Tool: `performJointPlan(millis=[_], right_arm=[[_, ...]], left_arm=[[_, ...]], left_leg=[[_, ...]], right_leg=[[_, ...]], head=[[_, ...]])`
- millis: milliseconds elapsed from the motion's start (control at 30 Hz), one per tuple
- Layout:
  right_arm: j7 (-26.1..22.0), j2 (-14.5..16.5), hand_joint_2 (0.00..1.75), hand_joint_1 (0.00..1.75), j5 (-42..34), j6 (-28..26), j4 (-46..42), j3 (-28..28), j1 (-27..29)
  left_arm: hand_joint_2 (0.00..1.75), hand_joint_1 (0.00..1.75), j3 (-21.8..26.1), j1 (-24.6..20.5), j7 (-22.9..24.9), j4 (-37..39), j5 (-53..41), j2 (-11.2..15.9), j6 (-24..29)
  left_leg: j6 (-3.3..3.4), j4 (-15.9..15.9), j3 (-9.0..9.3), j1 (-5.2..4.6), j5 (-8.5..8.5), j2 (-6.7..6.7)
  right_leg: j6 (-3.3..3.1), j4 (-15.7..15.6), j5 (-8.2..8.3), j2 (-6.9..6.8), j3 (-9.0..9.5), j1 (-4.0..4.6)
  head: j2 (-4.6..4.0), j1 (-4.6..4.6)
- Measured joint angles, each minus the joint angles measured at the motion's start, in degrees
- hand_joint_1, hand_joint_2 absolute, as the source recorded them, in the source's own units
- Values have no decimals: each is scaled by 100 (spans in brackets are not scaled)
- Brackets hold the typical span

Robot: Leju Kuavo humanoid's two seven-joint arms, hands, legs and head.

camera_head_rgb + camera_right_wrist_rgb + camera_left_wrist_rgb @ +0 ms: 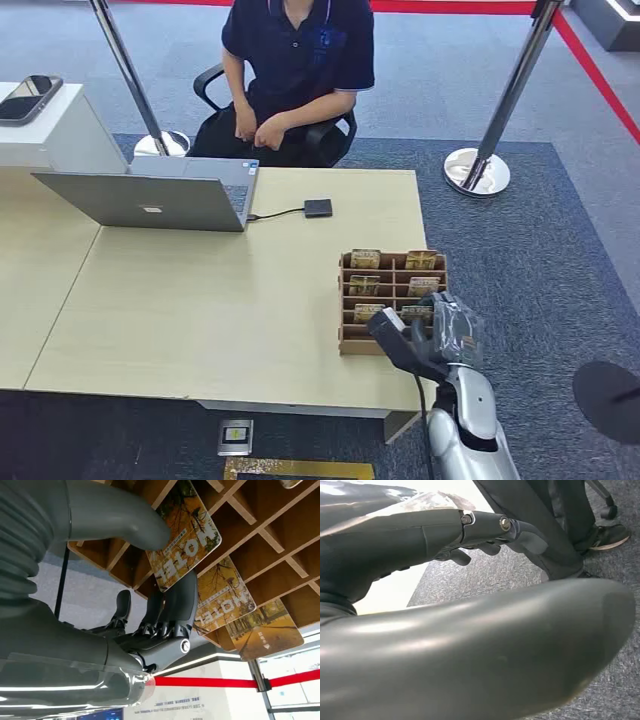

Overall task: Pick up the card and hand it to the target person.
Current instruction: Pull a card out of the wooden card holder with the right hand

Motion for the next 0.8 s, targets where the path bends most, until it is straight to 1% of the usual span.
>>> performJointPlan(millis=[200, 267, 400, 433, 567, 800], right_arm=[[-1, -20, 175, 89, -30, -43, 66, 2, -27], [-2, -31, 175, 93, -33, -51, 81, 7, -36], [-2, -46, 175, 131, -36, -56, 92, 25, -39], [-2, -49, 175, 134, -38, -56, 93, 30, -41], [-11, -57, 175, 141, -68, -56, 123, 60, -62], [-34, -57, 175, 144, -136, -82, 182, 126, -105]], left_arm=[[0, 0, 0, 0, 0, 3, -7, -1, -1], [0, 0, 0, 0, 0, 6, -8, -1, -1], [0, 0, 0, 0, 0, 11, -8, -1, -1], [0, 0, 0, 0, 0, 11, -7, -2, -1], [0, 0, 0, 0, 9, 14, -5, -5, -1], [0, 0, 0, 0, 21, 17, -8, -8, 0]], left_leg=[[0, 0, 0, 0, 0, 0], [0, 0, 1, 0, 0, 0], [0, 0, 0, 0, 0, 0], [0, 0, 1, 0, 0, 0], [0, 0, 1, 0, 0, 0], [0, 0, 1, 0, 0, 0]], right_leg=[[0, 0, 0, 0, 0, 0], [0, 0, 0, 0, 0, 0], [0, 0, 0, 0, 0, 0], [0, 0, 0, 0, 0, 0], [0, 0, 0, 0, 0, 0], [0, 0, 0, 0, 1, 0]], head=[[0, 0], [0, 0], [0, 0], [0, 0], [0, 0], [0, 0]])
